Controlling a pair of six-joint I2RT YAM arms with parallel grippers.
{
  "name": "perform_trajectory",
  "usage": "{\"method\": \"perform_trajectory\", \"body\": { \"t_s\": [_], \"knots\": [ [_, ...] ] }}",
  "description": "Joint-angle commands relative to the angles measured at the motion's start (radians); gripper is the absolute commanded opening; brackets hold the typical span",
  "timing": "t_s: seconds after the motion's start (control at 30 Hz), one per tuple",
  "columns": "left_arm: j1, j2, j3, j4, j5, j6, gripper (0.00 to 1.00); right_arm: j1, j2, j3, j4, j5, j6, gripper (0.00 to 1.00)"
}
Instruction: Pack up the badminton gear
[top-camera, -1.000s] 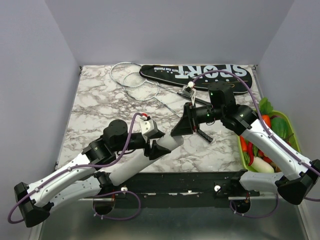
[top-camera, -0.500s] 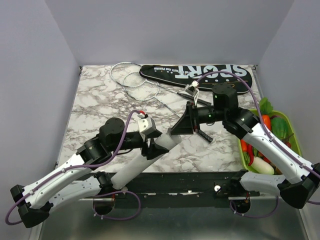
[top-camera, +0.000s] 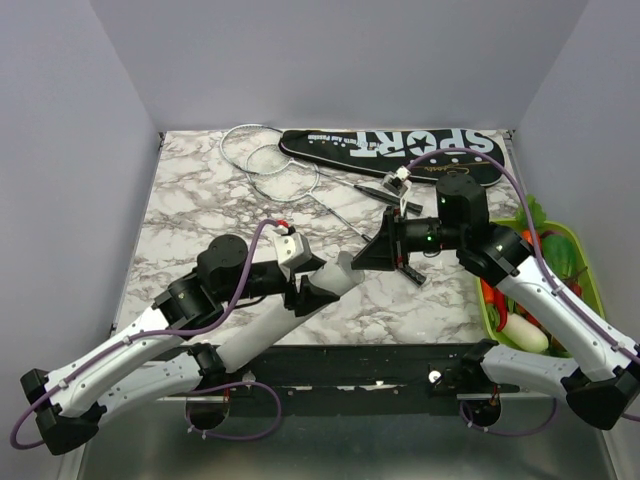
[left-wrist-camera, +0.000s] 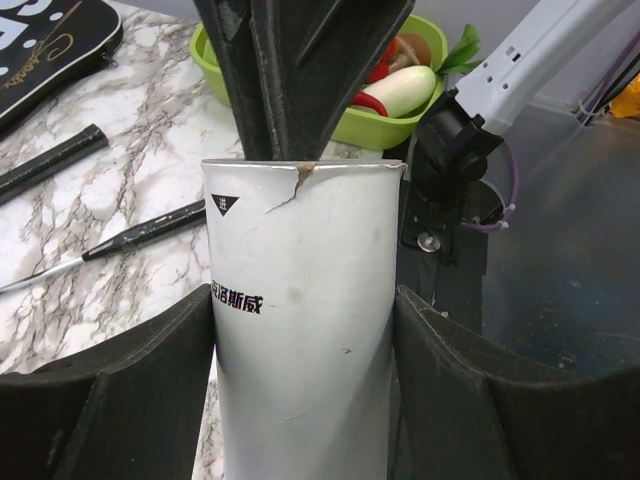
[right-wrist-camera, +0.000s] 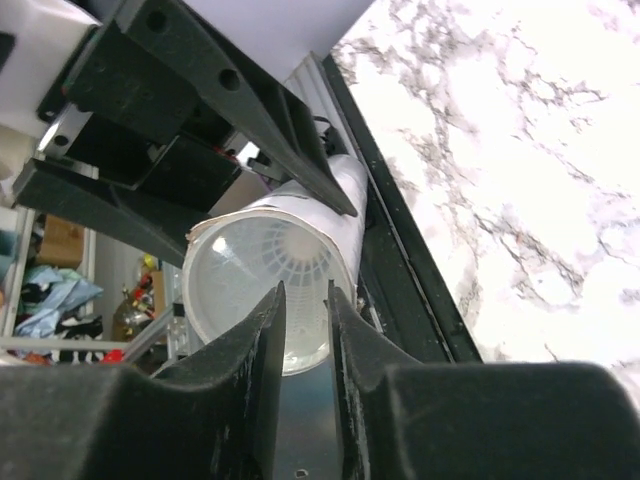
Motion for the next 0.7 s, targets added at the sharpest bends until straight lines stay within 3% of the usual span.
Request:
{"method": "perform_trajectory", "body": {
  "t_s": [0.0,0.2,0.3,0.57,0.67],
  "knots": [
    [-0.005,0.001,0.095,0.243,-0.059,0.051,0.00,0.009,0.031,0.016,-0.222,0.061,-0.103,0.23],
    [-0.005,0.021,0.080,0.265,-0.117,0.079,0.00,0.019,0.040,0.046,-0.256,-0.009,-0.135,0.01],
    [-0.003,0.055,0.105,0.225,-0.169,0.140,0.00,0.019,0.033,0.079,-0.265,0.033,-0.137,0.01],
    [0.053,0.303,0.287,-0.045,-0.359,0.364,0.00,0.019,0.031,0.265,-0.366,0.623,-0.045,0.01],
    [0.142,0.389,0.344,-0.095,-0.364,0.407,0.00,0.021,0.002,0.260,-0.365,0.736,0.004,0.01]
  ]
}}
